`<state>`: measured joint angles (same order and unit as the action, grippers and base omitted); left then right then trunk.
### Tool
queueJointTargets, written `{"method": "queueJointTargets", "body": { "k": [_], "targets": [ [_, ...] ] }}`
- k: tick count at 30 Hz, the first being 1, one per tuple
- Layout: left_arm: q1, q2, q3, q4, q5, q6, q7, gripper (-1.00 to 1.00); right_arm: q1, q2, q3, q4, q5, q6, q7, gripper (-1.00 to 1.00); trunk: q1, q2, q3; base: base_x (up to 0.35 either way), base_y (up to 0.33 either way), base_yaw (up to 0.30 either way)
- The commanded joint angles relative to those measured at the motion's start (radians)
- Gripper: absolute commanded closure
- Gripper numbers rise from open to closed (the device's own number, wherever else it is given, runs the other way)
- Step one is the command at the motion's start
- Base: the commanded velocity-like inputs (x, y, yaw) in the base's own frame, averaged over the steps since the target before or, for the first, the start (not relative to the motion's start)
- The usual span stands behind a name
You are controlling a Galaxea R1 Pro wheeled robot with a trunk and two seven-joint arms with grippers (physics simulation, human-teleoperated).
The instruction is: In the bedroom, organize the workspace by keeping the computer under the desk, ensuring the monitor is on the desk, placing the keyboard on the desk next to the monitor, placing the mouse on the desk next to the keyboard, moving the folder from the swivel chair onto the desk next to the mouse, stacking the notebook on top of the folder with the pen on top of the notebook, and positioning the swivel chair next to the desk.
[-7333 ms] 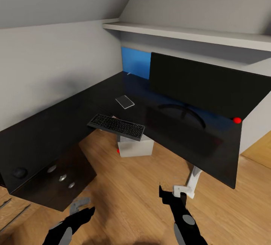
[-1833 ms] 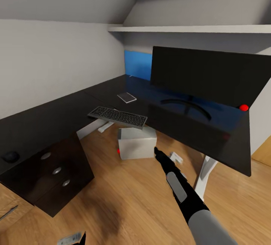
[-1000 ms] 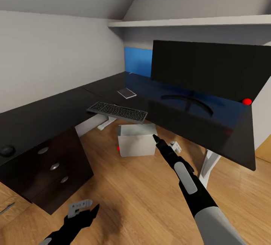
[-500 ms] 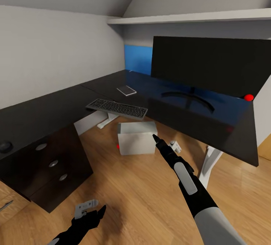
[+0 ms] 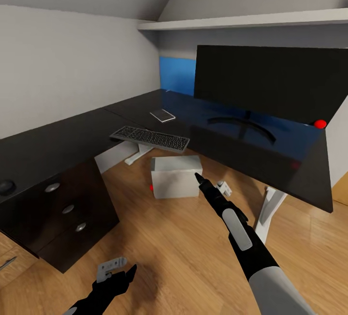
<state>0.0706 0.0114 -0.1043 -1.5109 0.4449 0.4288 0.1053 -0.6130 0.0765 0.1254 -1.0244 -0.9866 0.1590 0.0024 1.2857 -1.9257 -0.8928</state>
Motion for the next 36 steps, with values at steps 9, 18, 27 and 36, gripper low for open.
{"method": "queueJointTargets", "body": {
  "k": [9, 18, 27, 36],
  "targets": [
    [0.0, -0.001, -0.004, 0.05, -0.006, -0.013, 0.01, -1.0, 0.001, 0.006, 0.108, -0.039, -0.011, -0.002, -0.007, -1.0, 0.0, 0.0, -0.001, 0.074, 0.0, 0.0],
    [0.0, -0.002, -0.005, 0.072, -0.022, -0.044, 0.01, -1.0, 0.001, 0.015, 0.12, -0.044, -0.166, -0.005, -0.009, -1.0, 0.0, 0.0, -0.001, 0.123, 0.0, 0.0],
    [0.0, -0.002, -0.005, 0.079, -0.023, -0.047, 0.01, -1.0, 0.001, 0.017, 0.12, -0.045, -0.219, -0.008, -0.008, -1.0, 0.0, 0.0, -0.001, 0.113, 0.0, 0.0],
    [0.0, -0.002, -0.005, 0.11, -0.024, -0.117, 0.009, -1.0, 0.001, 0.017, 0.121, -0.045, -0.218, -0.01, -0.004, -1.0, 0.0, 0.0, -0.001, 0.14, 0.063, 0.0]
  ]
}}
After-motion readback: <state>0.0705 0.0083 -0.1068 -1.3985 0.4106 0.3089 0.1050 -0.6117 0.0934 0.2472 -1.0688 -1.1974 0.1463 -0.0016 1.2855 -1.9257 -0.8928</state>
